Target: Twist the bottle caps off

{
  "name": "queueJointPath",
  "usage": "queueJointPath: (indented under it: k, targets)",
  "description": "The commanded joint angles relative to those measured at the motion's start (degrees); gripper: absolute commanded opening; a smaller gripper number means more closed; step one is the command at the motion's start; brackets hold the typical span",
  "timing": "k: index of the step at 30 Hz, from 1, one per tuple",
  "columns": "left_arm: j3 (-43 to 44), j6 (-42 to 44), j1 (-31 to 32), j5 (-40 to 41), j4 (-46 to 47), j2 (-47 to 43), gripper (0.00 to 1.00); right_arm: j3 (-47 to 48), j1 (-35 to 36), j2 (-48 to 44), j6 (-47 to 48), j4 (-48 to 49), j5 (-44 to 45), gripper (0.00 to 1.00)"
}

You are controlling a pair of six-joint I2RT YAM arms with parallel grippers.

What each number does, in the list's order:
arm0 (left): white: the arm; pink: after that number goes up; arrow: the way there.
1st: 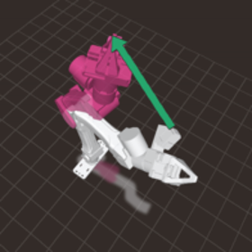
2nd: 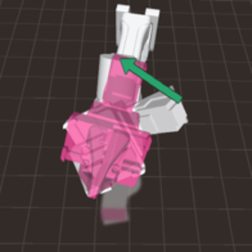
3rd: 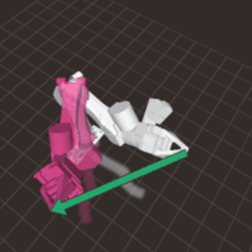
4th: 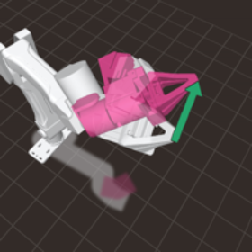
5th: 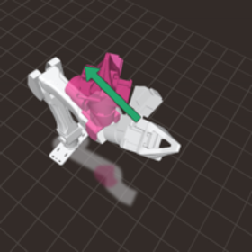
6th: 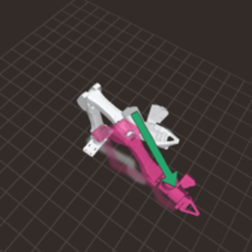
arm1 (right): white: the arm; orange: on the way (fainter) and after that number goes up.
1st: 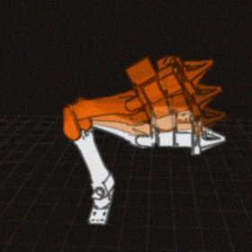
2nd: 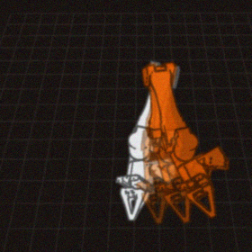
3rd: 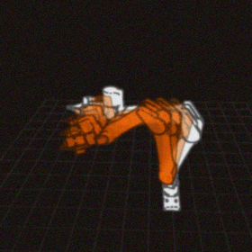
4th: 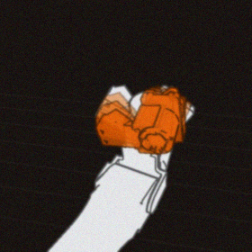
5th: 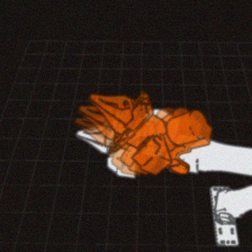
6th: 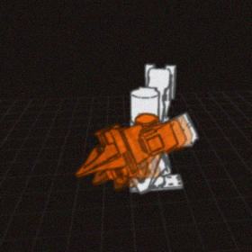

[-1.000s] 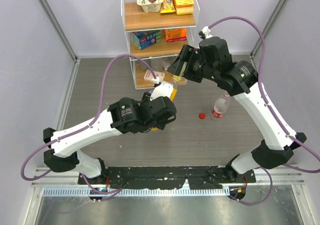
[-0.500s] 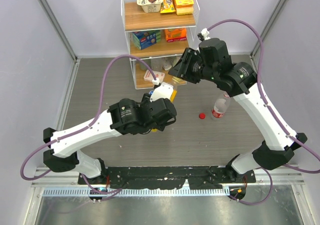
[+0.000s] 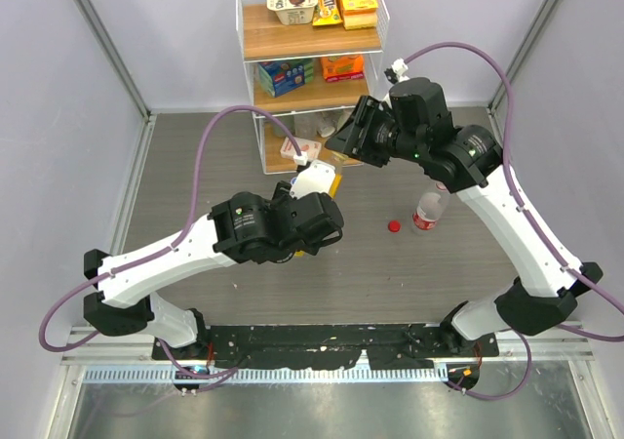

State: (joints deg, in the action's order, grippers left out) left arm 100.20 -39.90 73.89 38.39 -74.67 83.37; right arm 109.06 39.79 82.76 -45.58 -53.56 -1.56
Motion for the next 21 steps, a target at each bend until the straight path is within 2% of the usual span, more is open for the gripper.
queueJointPath:
  k: [1,2,3,5,9,16,21]
  targets:
    - [1.66,-1.41,0.56,2.13,-0.56,-1.55,0.0,-0.51,0.29,-2.51,-0.91,2.93,-0.64,0.44]
    - [1.49,-1.5,0.47,2.13,-0.56,-1.55,0.0,-0.6,0.29,-2.6,-0.91,3.11,-0.81,0.4]
    - [1.49,-1.67,0.64,2.04,-0.47,-1.55,0.0,-0.95,0.37,-2.69,-1.09,3.29,-1.07,0.31]
    - [1.4,-1.85,0.73,2.12,-0.56,-1.64,0.0,-1.3,0.29,-2.95,-1.18,3.72,-1.34,0.19]
    - [1.13,-1.94,0.82,2.04,-0.47,-1.81,0.0,-2.26,0.2,-3.48,-1.09,4.95,-1.95,0.02]
    - [-1.06,-2.02,0.91,-0.07,1.89,-4.09,0.0,-5.51,0.2,-5.5,3.83,11.54,-9.06,0.01]
    - [-5.36,-2.99,0.99,-2.18,5.85,-8.3,0.0,-11.22,0.2,-7.96,3.66,21.73,-16.71,0.01]
